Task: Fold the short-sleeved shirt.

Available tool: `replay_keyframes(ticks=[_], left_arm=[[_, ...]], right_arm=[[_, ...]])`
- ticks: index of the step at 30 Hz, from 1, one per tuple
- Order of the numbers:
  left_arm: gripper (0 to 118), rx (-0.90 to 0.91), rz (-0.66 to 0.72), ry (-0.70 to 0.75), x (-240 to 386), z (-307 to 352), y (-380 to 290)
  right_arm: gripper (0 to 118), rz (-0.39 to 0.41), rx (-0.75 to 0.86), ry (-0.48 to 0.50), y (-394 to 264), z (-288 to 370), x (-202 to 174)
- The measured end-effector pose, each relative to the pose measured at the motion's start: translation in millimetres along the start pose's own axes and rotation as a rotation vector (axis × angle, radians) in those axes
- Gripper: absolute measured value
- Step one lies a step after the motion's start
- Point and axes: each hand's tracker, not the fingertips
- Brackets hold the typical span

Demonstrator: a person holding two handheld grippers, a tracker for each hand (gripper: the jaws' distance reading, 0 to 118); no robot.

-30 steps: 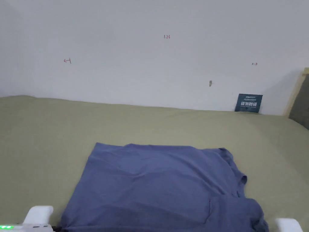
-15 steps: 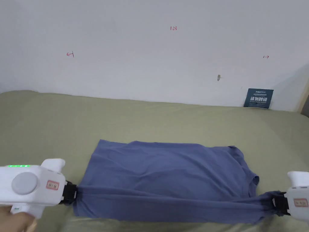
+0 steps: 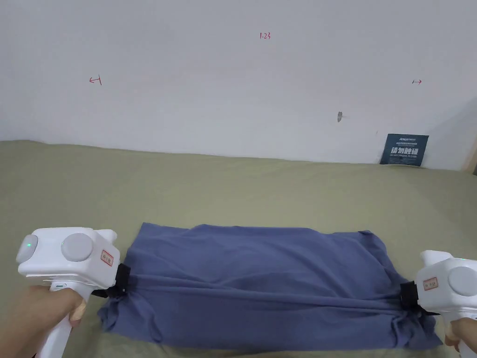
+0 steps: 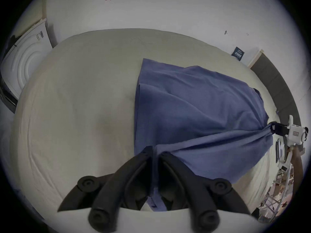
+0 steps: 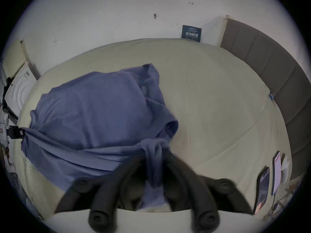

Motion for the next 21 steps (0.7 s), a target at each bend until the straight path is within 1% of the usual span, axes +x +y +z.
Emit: replay_keyframes(ticks=[1, 2, 3, 4, 5, 7, 9, 11, 12, 13, 14, 15, 16, 17, 18, 19, 20, 21], left_arm=[[53, 0.008, -0.009, 0.025, 1, -3, 1], [75, 0.026, -0.006, 0.057, 2, -3, 1], [84, 0.039, 0.013, 0.066, 2, -3, 1], [83, 0.048, 0.039, 0.041, -2, 0, -1], [83, 0.071, 0.075, 0.014, -4, 7, -5], [83, 0.073, 0.125, -0.016, -9, 20, -8], [83, 0.077, 0.135, 0.007, -9, 39, -17], [83, 0.115, 0.101, -0.006, -8, 63, -33], [81, 0.148, 0.07, -0.016, -6, 74, -43], [77, 0.18, 0.033, -0.026, -5, 84, -55], [69, 0.21, 0.004, -0.027, -1, 94, -68], [51, 0.24, -0.01, -0.023, 1, 102, -80], [19, 0.262, -0.031, -0.018, 5, 106, -91], [0, 0.259, -0.038, -0.01, 6, 106, -103], [0, 0.261, -0.035, -0.008, 7, 107, -113], [0, 0.255, -0.029, -0.016, 7, 106, -123], [0, 0.231, -0.003, -0.052, 5, 103, -130], [0, 0.201, 0.031, -0.08, -3, 90, -133]], right_arm=[[82, -0.001, 0.017, -0.016, 1, -2, 1], [93, -0.004, 0.029, -0.038, 2, -2, 4], [90, -0.004, 0.025, -0.032, 3, -1, 6], [88, -0.018, 0.055, -0.022, 3, 4, 10], [88, -0.032, 0.1, 0.018, 3, 11, 13], [89, -0.037, 0.131, 0.015, 4, 26, 18], [89, -0.032, 0.162, 0.008, -1, 50, 17], [89, -0.012, 0.204, 0.03, -9, 72, 20], [89, -0.001, 0.216, 0.032, -15, 83, 17], [83, 0.01, 0.219, 0.03, -22, 94, 15], [72, 0.023, 0.218, 0.028, -30, 103, 12], [54, 0.034, 0.211, 0.025, -37, 109, 9], [20, 0.043, 0.199, 0.024, -44, 109, 6], [0, 0.053, 0.194, 0.011, -54, 110, 2], [0, 0.062, 0.201, -0.014, -64, 111, -2], [0, 0.055, 0.199, -0.019, -75, 110, -7], [0, 0.052, 0.187, -0.003, -82, 102, -4], [0, 0.041, 0.158, 0.039, -89, 99, -5]])
